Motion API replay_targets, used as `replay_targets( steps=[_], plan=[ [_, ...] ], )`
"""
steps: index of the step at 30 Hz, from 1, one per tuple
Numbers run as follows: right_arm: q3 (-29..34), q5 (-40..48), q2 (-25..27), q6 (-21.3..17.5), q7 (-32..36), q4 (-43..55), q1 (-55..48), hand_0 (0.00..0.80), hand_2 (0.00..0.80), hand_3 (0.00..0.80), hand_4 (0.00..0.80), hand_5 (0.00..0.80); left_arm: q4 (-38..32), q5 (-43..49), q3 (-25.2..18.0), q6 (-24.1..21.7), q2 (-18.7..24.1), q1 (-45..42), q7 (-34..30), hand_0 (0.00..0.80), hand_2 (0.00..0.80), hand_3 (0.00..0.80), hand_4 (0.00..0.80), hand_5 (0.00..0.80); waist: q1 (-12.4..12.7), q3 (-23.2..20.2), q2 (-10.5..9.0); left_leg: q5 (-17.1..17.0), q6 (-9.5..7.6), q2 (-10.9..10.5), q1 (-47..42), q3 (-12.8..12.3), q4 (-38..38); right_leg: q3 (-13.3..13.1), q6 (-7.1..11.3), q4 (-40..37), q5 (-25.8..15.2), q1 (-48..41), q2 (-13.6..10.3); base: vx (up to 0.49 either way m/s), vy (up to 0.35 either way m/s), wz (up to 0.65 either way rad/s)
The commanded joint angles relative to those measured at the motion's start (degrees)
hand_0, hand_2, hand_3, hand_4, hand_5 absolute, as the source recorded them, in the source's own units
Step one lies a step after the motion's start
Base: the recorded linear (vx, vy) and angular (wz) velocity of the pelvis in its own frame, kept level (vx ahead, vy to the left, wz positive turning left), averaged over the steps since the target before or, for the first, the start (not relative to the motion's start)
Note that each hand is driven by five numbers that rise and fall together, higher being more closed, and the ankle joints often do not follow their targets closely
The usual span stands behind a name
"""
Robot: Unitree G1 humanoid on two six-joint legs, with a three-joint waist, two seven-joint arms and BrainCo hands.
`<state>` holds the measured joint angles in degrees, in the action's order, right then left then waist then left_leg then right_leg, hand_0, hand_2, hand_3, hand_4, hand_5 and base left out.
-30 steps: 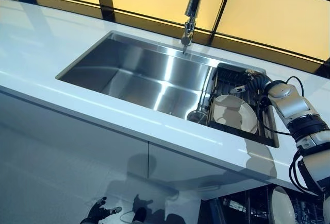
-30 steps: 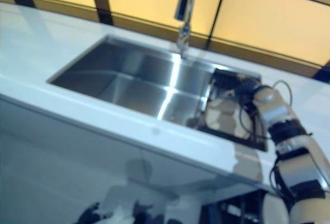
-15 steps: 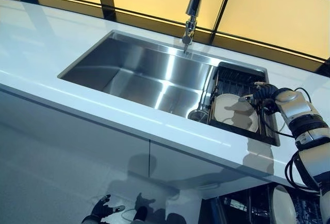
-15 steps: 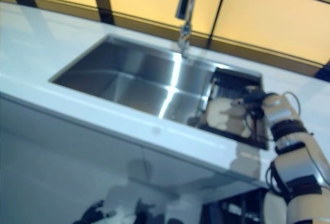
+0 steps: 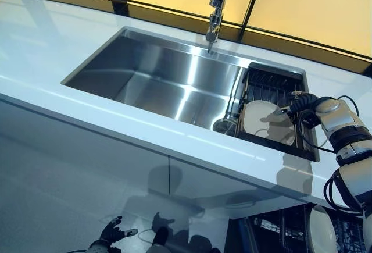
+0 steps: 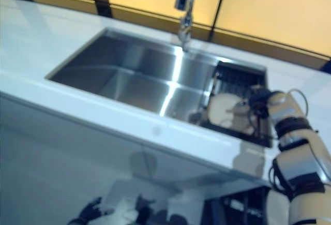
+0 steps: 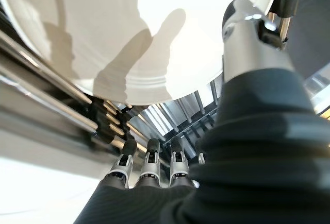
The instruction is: Take plates into dishwasher
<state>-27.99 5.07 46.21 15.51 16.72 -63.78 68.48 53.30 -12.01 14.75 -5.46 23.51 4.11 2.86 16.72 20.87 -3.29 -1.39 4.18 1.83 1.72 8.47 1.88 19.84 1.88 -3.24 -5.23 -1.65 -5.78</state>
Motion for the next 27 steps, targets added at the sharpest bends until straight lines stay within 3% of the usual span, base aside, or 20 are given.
replay_targets(
  steps=[1,27],
  plan=[
    [-7.43,-2.00,5.24,-2.04,-1.54,2.45,8.92,0.000,0.000,0.000,0.000,0.000,-1.52,0.14,3.23,-1.86,2.25,0.74,-0.48,0.000,0.000,0.000,0.000,0.000,1.60,-0.74,-0.86,-2.65,-0.96,0.99,4.11,0.47,0.89,-0.99,0.77,11.28,6.17,0.21,-2.52,-0.026,-0.043,0.00],
    [-14.78,-3.14,5.79,-0.07,-1.12,4.76,17.88,0.000,0.000,0.000,0.000,0.000,-6.45,-1.71,4.63,-2.50,4.28,1.51,-0.71,0.000,0.000,0.000,0.000,0.000,2.50,2.91,-1.19,-4.23,-0.30,1.43,8.94,0.49,1.11,-0.70,0.32,10.66,5.07,4.00,-0.97,-0.027,-0.020,0.00]
  ],
)
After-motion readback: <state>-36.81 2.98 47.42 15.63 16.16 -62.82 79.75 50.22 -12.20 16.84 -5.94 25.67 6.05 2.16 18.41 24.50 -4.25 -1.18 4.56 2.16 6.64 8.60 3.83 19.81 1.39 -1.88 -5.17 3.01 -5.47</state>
